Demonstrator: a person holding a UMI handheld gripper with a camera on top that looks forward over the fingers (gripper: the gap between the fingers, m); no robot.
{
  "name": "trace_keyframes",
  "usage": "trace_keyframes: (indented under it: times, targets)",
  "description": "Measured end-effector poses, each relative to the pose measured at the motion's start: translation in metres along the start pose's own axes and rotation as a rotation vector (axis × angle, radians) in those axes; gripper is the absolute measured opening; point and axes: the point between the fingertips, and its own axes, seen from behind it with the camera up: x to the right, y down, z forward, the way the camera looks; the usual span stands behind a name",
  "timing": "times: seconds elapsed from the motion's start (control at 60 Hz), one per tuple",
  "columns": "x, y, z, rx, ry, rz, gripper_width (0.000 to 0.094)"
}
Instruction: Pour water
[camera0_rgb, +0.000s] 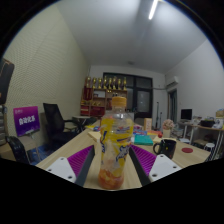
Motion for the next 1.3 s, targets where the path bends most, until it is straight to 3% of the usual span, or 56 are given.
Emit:
trace_keyframes:
  times: [0.017,0.067,0.25,0.383,0.417,0.533,0.683,0.783,0.933,1.05,1.3]
  targets:
    - [0.0,0.0,0.004,-0.001,0.008,-0.004,0.0778]
    - [0.007,0.003,0.015,-0.01,0.048,-0.024,0.0513]
    - [0.009,0.005,0.018,-0.012,0.055,-0.05,0.0498]
    - [-0.007,0.001,0.025,-0.059,-0.027,-0.088,0.0422]
    - [-0.013,-0.003,0.028,-0.068,-0.066,-0.057,0.0361]
    - [-0.002,-0.045,0.042,-0.04,-0.101,0.178,0.0381]
    - [0.065,-0.105,0.065,0.026,-0.118,0.835,0.038]
    - [0.114,-0.102,0.077,0.033,-0.206,1.314,0.0379]
    - [0.14,-0.073,0.102,-0.027,-0.218,1.787,0.0377]
    - [0.137,-0.062,0.1,-0.027,-0.245,2.002,0.0378]
    - [0.144,-0.075,0.093,0.061,-0.285,2.269,0.038]
